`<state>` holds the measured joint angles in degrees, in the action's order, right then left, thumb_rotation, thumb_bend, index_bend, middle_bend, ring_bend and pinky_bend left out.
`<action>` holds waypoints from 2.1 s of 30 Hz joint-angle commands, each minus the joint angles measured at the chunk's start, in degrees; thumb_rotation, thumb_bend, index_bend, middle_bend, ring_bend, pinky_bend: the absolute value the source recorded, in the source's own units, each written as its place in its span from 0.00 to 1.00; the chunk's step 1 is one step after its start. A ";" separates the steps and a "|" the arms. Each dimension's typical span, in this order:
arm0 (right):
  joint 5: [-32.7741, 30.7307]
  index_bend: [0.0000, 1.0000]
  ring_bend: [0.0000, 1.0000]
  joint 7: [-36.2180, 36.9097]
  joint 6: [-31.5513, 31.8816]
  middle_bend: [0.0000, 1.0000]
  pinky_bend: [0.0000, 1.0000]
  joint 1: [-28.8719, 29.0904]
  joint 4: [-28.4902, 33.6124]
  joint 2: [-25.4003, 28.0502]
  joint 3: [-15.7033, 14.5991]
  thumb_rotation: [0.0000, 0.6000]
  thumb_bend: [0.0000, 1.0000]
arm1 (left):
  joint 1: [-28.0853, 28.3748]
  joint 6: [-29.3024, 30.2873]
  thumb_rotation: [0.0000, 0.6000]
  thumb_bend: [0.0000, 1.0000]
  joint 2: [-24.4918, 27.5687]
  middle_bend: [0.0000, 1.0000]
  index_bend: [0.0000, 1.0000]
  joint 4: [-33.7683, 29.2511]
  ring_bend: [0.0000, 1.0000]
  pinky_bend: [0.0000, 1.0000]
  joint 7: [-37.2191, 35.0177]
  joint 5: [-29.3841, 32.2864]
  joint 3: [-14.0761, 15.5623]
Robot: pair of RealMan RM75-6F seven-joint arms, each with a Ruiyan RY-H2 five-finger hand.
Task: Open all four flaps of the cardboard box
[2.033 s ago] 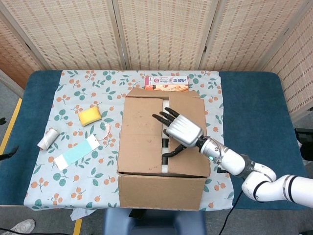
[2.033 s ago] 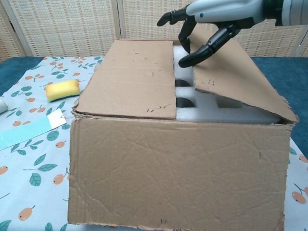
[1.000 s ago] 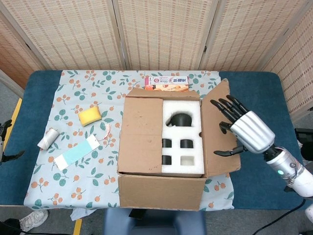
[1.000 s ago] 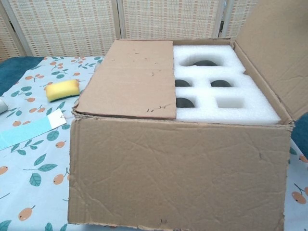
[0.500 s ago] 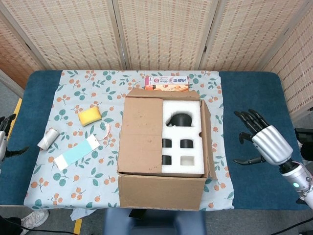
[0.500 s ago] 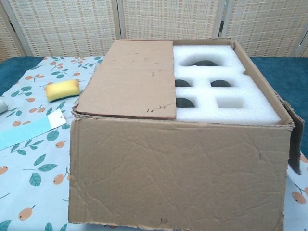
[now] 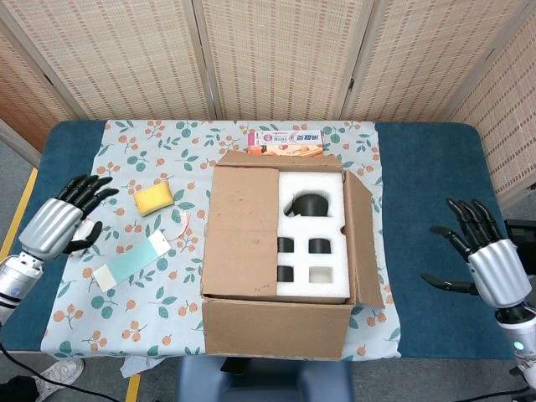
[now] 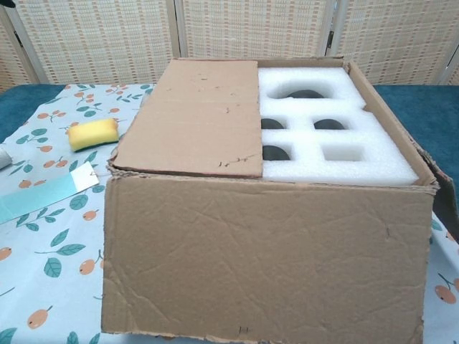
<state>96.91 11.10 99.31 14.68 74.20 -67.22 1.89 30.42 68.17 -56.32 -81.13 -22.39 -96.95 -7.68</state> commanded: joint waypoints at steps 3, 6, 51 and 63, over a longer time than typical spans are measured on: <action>-2.22 0.01 0.00 -1.75 0.35 0.00 0.00 -2.66 5.85 2.13 0.84 0.62 0.16 | 3.42 -2.33 1.00 0.67 1.02 0.01 0.14 -3.26 0.00 0.00 -0.55 -2.27 0.81; -2.02 0.01 0.00 -1.13 0.09 0.00 0.00 -3.10 6.79 3.05 0.78 0.62 0.17 | 5.40 -3.59 1.00 0.84 1.42 0.00 0.21 -5.18 0.00 0.00 -1.70 -3.11 0.94; -17.50 0.13 0.00 25.10 -0.42 0.00 0.00 -14.39 8.26 12.68 9.14 0.63 0.19 | 39.49 -23.10 1.00 1.00 -22.78 0.00 0.50 4.66 0.00 0.00 -2.50 -2.69 -0.58; -16.77 0.14 0.00 26.69 -4.44 0.00 0.00 -13.85 7.55 13.53 9.39 0.63 0.21 | 44.30 -24.78 1.00 1.00 -26.66 0.00 0.44 11.19 0.00 0.00 -8.10 -2.62 1.42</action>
<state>80.00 37.66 95.00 0.74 81.87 -53.76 11.25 74.11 44.01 -82.68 -70.44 -30.03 -99.59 -6.72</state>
